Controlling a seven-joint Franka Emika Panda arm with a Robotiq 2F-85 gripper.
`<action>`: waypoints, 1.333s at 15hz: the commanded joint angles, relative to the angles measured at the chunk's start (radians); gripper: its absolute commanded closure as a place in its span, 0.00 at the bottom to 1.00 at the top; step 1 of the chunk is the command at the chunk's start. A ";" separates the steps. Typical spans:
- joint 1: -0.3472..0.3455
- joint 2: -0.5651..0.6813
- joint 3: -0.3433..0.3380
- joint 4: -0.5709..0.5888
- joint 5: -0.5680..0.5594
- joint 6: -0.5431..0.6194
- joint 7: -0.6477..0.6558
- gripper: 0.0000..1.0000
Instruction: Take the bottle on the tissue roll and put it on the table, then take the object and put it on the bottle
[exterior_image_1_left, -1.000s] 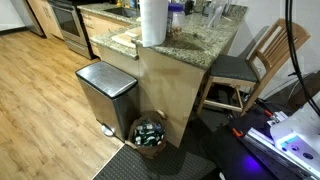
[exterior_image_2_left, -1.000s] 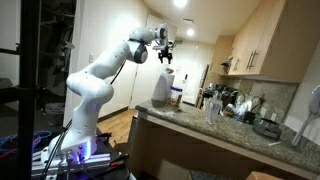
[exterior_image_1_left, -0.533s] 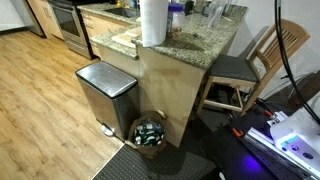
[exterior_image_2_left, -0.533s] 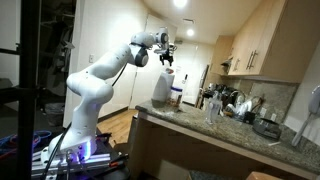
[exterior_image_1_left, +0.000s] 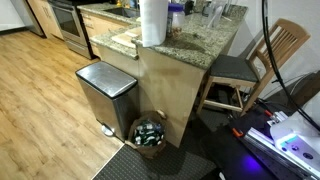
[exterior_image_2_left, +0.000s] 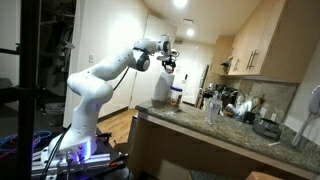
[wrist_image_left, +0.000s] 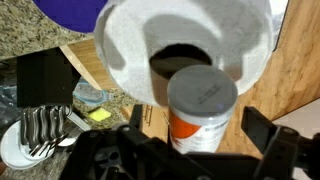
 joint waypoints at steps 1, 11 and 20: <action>-0.019 0.041 0.010 0.020 0.008 0.076 -0.051 0.00; -0.003 0.046 0.006 0.024 -0.004 0.105 -0.100 0.73; 0.088 0.032 -0.140 0.215 0.014 0.072 0.053 0.75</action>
